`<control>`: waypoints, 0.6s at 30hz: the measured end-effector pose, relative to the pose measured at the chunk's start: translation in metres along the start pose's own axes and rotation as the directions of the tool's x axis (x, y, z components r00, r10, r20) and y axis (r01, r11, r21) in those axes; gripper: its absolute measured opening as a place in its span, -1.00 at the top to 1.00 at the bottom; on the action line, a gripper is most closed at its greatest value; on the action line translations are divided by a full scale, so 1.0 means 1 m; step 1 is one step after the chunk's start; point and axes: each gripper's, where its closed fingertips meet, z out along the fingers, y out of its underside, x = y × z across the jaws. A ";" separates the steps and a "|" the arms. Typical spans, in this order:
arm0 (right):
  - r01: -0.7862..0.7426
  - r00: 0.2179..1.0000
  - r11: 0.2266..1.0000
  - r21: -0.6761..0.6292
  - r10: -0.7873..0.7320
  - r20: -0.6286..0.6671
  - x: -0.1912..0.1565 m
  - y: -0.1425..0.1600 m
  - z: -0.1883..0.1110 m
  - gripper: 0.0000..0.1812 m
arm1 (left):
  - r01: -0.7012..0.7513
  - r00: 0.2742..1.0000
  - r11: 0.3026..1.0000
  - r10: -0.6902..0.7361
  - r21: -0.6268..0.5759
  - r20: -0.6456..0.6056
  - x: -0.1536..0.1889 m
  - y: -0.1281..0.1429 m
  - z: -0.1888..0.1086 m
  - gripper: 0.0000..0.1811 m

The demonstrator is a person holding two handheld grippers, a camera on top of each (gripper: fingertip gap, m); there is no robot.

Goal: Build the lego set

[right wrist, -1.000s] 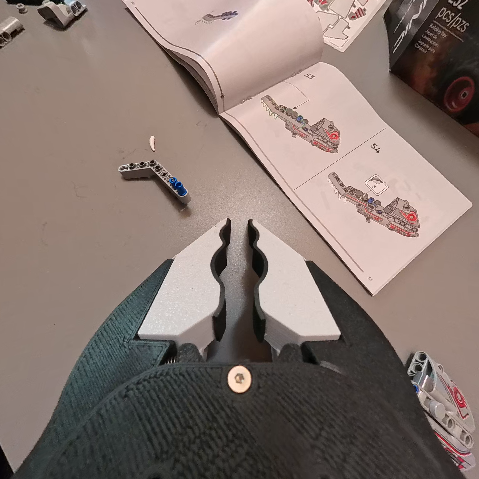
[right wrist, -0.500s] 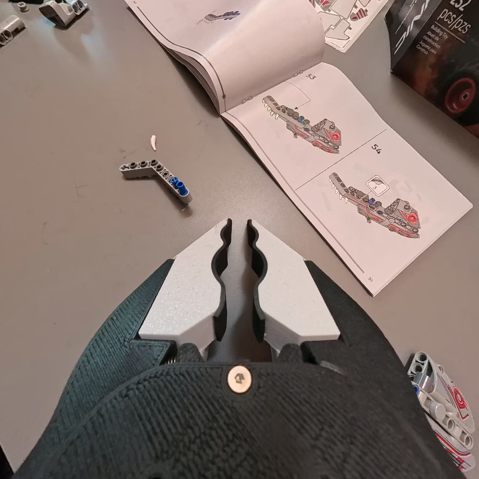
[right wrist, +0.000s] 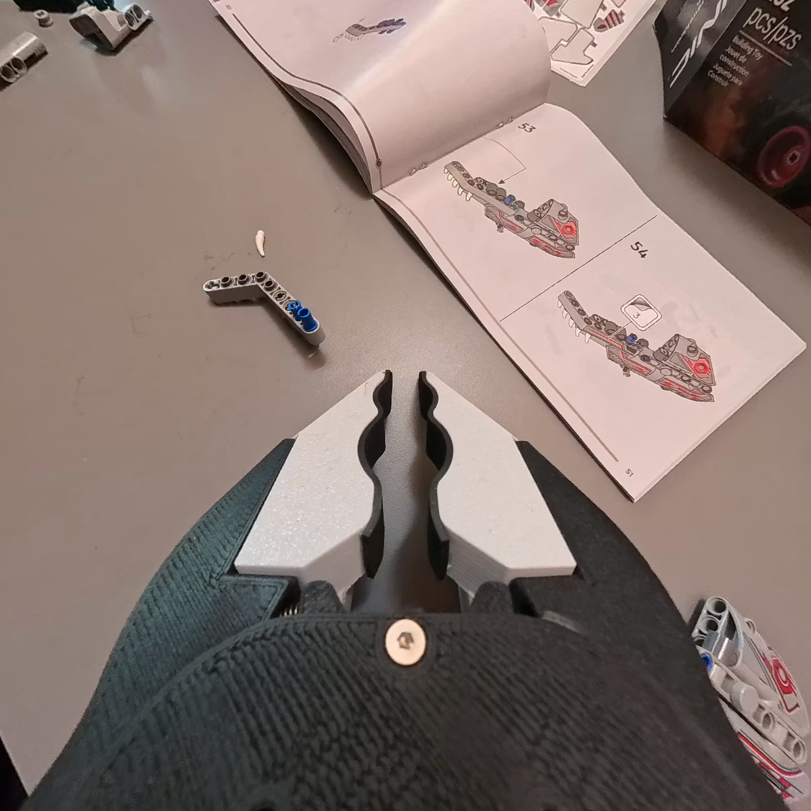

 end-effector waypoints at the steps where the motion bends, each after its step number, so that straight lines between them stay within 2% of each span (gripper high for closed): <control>1: -0.001 1.000 1.000 0.000 0.001 0.001 0.000 0.000 0.000 0.88 | -0.006 1.000 1.000 0.006 -0.008 -0.009 0.002 0.001 0.000 0.95; 6: -0.002 1.000 1.000 0.000 0.002 0.001 0.000 0.000 0.000 0.88 | -0.028 0.999 0.998 0.030 -0.061 0.038 -0.003 0.008 0.006 0.92; 8: 0.001 1.000 1.000 0.000 -0.001 -0.001 0.000 0.000 0.000 0.88 | -0.019 1.000 0.998 0.020 -0.053 0.018 -0.001 0.007 0.007 0.98; 12: 0.004 1.000 1.000 0.000 -0.004 -0.004 0.000 0.000 0.000 0.88 | -0.043 0.999 0.998 0.044 -0.042 0.013 -0.002 0.007 0.007 0.98; 18: 0.010 1.000 1.000 0.000 -0.010 -0.008 0.000 0.000 0.000 0.88 | 0.004 1.000 0.996 -0.002 0.086 -0.025 -0.002 -0.002 -0.011 0.98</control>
